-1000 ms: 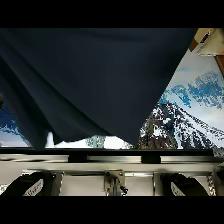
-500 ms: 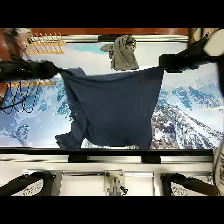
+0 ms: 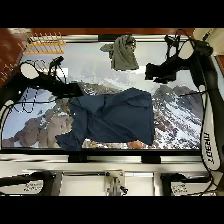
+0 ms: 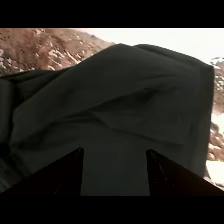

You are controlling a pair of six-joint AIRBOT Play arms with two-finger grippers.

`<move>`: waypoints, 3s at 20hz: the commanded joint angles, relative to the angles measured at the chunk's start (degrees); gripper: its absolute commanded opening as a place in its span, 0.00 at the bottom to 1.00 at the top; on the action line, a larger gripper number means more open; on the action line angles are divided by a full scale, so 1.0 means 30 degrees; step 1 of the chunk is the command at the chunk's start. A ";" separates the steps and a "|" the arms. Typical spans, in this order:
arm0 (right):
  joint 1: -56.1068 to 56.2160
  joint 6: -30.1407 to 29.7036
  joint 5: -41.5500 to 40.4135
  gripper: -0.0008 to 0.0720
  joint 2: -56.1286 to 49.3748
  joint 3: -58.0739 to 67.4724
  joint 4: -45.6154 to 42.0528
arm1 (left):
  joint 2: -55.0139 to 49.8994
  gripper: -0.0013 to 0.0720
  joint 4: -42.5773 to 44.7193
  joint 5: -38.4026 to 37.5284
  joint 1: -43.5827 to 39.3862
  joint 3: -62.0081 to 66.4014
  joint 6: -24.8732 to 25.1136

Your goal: Fold the shirts.

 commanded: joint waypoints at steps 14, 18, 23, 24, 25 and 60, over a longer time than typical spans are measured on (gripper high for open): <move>-0.2098 -0.3308 0.4029 0.87 0.3905 -1.3078 0.0707 | 0.7176 0.94 0.4692 -0.2477 -0.5508 -1.2509 -0.2463; -0.2098 -0.3315 0.3563 0.87 0.3905 -1.3085 0.0852 | 0.6426 0.93 0.4663 0.0306 -0.7504 -1.3631 -0.3526; -0.2098 -0.3308 0.3089 0.87 0.3898 -1.3078 0.0852 | 0.5406 0.93 0.2528 0.3330 -0.7825 -1.3624 -0.3519; -0.2098 -0.3308 0.2987 0.87 0.3898 -1.3085 0.0845 | 0.4983 0.90 0.2244 0.3410 -0.7825 -1.3624 -0.3534; -0.2098 -0.3308 0.2885 0.87 0.3898 -1.3085 0.0845 | 0.4575 0.69 0.2120 0.3344 -0.7825 -1.3624 -0.3534; -0.3869 -0.4743 -0.4269 0.10 0.6142 -1.6393 0.5836 | 0.7431 0.06 0.8794 -0.1807 -0.6666 -0.6637 -0.2499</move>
